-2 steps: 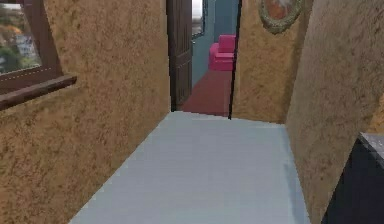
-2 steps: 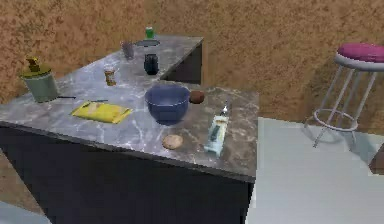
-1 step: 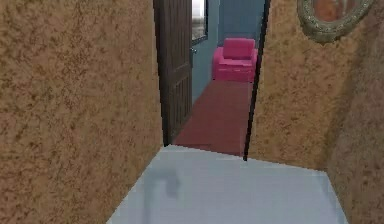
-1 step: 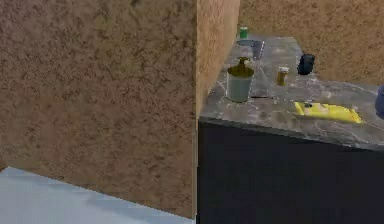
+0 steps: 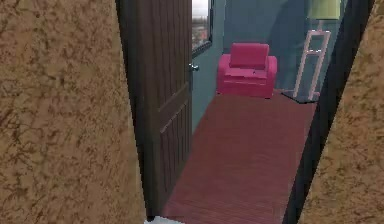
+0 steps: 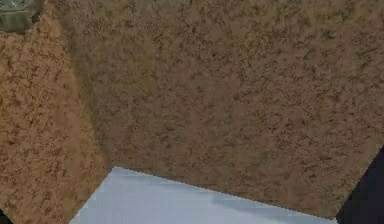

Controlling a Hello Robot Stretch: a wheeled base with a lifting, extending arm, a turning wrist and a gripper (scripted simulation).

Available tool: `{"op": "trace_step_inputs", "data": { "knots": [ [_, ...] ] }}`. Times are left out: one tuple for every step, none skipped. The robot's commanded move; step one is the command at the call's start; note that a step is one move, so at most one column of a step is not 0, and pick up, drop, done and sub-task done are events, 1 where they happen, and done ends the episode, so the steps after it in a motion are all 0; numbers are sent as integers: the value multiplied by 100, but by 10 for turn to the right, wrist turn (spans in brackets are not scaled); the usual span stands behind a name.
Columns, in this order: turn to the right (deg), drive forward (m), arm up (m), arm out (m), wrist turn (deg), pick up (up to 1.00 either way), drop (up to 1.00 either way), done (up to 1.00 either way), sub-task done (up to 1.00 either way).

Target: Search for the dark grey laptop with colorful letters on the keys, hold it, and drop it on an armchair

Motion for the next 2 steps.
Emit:
{"op": "trace_step_inputs", "data": {
  "knots": [
    [0,85,0,0,0,0,0,0,0],
    [90,0,0,0,0,0,0,0,0]
  ]
}}
